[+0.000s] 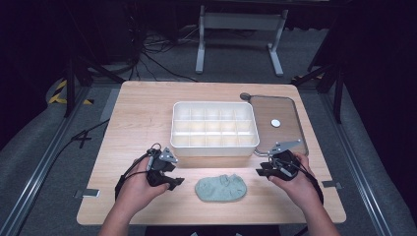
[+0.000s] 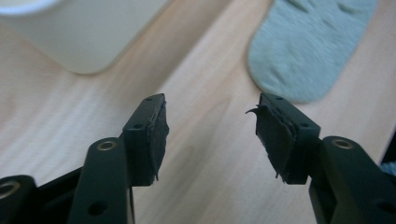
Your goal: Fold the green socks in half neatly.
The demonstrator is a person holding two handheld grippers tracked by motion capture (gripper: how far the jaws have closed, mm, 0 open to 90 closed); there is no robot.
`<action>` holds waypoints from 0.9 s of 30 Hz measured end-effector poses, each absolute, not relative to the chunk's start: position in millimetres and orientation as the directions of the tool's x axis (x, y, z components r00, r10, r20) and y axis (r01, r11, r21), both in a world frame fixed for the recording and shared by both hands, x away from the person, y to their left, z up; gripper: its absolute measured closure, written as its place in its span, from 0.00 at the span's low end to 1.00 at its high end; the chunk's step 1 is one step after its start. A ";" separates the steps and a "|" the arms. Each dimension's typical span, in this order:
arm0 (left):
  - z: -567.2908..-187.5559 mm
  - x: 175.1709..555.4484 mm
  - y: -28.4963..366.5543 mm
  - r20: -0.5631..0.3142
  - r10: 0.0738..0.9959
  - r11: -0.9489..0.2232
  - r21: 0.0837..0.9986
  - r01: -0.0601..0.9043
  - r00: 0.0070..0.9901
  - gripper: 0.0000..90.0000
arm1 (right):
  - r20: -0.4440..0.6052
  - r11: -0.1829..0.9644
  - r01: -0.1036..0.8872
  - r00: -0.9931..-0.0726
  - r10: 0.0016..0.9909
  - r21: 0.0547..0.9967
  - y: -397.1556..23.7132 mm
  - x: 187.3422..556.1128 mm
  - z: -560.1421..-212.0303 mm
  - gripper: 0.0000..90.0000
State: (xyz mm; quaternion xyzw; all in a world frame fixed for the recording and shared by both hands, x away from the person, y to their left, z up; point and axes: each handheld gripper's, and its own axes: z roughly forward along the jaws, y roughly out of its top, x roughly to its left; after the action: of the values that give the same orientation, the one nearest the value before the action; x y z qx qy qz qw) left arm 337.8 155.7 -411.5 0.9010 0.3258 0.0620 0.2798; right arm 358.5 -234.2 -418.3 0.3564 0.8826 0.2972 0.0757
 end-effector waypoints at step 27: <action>-391.9 329.4 129.5 -0.119 0.611 -0.634 0.519 0.574 0.782 0.63 | 0.072 0.630 0.526 -0.797 0.600 0.571 -213.7 346.0 -410.2 0.90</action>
State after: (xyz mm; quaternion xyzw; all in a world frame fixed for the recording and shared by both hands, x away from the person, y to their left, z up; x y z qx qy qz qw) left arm 329.4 129.5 -391.9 0.9031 0.3281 0.0341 0.2750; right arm 346.0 -213.7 -410.2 0.3127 0.9007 0.2952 0.0626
